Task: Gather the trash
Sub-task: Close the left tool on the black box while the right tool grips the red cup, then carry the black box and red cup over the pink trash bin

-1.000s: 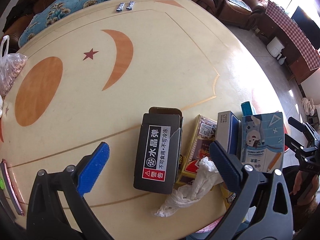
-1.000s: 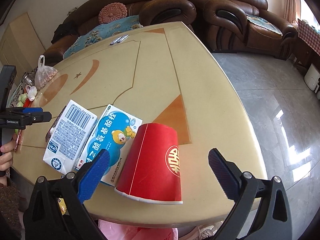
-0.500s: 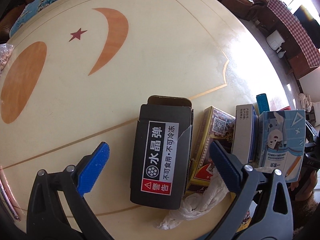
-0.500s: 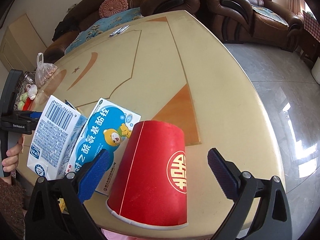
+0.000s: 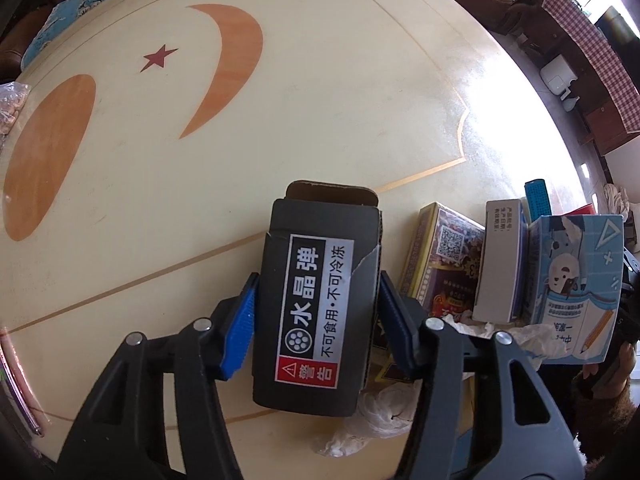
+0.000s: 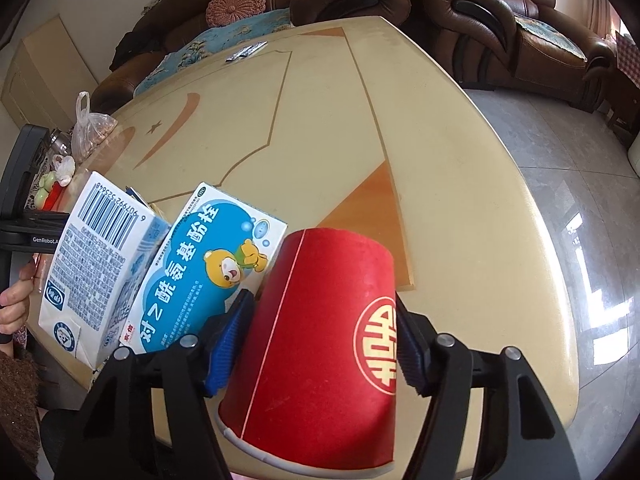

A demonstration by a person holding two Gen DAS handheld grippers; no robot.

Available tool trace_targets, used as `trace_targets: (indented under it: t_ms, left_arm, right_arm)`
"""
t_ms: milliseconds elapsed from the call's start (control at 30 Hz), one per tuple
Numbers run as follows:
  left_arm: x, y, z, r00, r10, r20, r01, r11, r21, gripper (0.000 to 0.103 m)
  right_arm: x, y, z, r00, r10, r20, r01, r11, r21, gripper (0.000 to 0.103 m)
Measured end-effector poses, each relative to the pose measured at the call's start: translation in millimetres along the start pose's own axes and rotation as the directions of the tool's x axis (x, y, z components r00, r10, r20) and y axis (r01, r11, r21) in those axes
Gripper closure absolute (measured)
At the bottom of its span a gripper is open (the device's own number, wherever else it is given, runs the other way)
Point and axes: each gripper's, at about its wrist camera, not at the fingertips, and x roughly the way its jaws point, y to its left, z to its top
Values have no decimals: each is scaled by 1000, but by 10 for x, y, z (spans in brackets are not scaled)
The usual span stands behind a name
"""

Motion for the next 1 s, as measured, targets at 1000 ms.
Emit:
trace_targets:
  t_ms: [1000]
  left_arm:
    - [-1194,-336,-1060,981,100,165,-85,992,-94,47]
  right_arm:
    - [-1144,318,-147,988,-2,154,15,996,-87,40]
